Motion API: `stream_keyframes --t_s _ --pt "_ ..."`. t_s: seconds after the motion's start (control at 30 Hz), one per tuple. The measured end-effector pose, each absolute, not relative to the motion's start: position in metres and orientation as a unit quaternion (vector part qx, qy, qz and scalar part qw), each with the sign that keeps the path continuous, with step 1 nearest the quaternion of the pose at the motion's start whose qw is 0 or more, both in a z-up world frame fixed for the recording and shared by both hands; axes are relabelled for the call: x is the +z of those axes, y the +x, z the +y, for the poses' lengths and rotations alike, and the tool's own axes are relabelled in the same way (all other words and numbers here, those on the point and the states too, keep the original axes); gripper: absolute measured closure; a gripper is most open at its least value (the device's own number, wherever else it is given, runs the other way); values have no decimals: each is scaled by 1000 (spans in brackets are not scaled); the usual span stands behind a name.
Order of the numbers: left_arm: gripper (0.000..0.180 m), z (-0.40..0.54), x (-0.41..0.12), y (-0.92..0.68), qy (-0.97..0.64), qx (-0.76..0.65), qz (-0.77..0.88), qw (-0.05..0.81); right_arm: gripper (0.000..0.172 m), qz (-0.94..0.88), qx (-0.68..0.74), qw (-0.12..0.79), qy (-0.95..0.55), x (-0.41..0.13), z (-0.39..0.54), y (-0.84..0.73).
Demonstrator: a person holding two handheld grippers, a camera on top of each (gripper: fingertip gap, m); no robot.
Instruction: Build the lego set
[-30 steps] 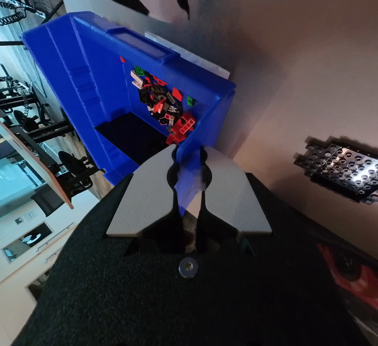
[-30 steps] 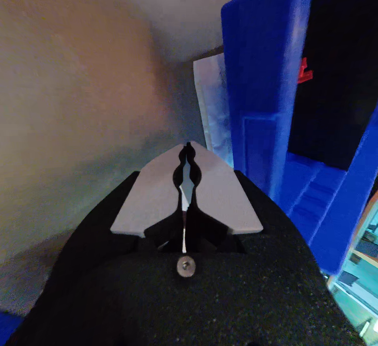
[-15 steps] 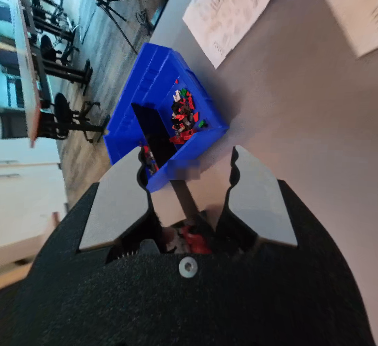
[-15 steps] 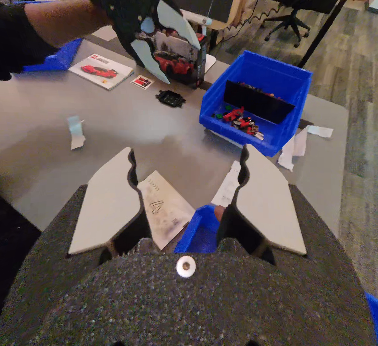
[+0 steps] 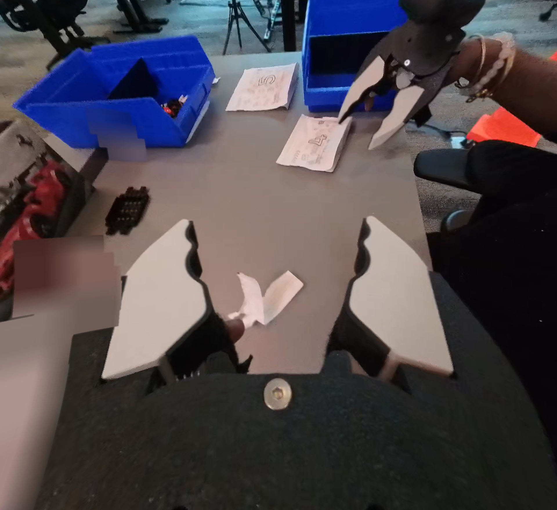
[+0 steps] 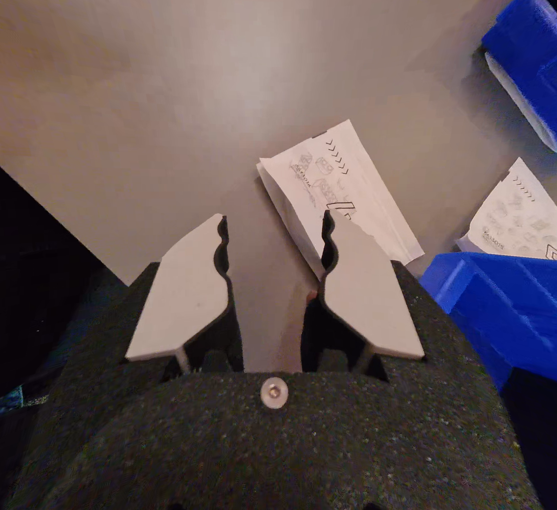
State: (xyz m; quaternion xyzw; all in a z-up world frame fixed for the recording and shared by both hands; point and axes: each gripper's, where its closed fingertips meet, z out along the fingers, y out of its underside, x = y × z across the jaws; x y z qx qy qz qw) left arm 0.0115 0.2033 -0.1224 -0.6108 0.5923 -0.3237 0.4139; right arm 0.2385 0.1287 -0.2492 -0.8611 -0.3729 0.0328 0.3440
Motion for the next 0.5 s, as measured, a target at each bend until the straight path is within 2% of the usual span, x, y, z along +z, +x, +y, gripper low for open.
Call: stream_keyframes --t_s 0.03,0.1,0.23,0.3,0.4,0.5 --pt "90 198 -134 5 -621 -324 584 410 116 -371 42 349 -859 -249 131 235" --pt "93 192 -157 -6 -641 -325 570 400 121 -361 106 382 -844 -235 136 201" --pt "102 194 -186 -20 -677 -340 518 397 118 -397 223 432 -779 -210 160 99" --pt "103 197 -191 -26 -684 -342 505 400 123 -467 198 421 -752 -213 181 63" --pt "103 196 -191 -32 -684 -364 490 400 115 -618 189 391 -655 -216 198 18" --pt "103 202 -194 -40 -690 -341 492 408 116 -718 145 375 -568 -229 221 -5"
